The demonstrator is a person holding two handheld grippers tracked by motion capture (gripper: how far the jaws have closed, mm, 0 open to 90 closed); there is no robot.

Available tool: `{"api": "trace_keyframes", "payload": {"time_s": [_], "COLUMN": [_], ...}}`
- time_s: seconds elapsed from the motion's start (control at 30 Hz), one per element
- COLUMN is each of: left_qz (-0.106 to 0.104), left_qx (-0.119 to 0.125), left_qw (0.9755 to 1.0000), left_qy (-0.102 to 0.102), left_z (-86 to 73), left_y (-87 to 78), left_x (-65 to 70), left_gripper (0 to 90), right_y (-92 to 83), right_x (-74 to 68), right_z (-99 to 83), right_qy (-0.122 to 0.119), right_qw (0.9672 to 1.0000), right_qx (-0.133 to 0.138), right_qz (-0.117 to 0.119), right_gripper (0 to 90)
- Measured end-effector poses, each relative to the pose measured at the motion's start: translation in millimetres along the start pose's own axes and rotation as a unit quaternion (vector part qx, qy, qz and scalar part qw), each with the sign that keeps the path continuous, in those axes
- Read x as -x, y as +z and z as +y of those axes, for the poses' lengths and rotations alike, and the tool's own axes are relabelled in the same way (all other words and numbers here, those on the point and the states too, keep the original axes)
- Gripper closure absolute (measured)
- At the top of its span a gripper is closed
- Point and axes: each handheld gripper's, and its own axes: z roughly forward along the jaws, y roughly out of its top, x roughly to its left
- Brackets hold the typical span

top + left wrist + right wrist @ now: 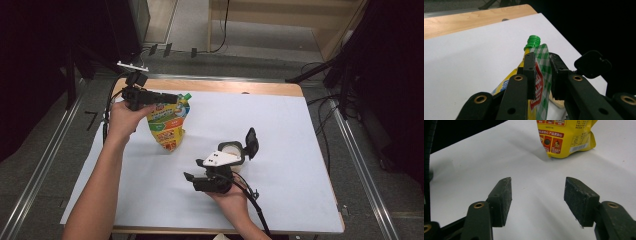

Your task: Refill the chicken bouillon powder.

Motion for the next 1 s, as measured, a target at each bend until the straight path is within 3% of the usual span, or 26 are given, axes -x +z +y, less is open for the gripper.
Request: {"api": "trace_keyframes", "payload": {"time_s": [0.27,0.43,0.8,1.0], "left_qz": [0.012,0.016,0.023,0.019], "left_qx": [-0.005,-0.011,0.016,0.019], "left_qw": [0.9999,0.9998,0.9996,0.9995], "left_qy": [0.009,0.004,0.007,0.016], "left_z": [-1.6,-2.0,-1.3,0.8], "left_y": [-1.4,-2.6,-15.4,-21.9], "left_x": [4.5,5.3,13.4,18.3], "left_gripper": [76.1,69.6,64.8,63.9], "right_y": [2.4,2.9,0.7,-1.7], "right_x": [-1.7,-2.0,-5.0,-5.7], "right_z": [1.7,3.3,8.1,11.7], "right_qy": [-0.004,-0.004,-0.005,-0.005], "right_qw": [1.0,0.9999,0.9997,0.9995], "right_qx": [-0.001,-0.002,-0.006,-0.01], "right_qz": [0.008,0.012,0.021,0.029], "right_gripper": [40.3,40.3,40.8,41.1]}}
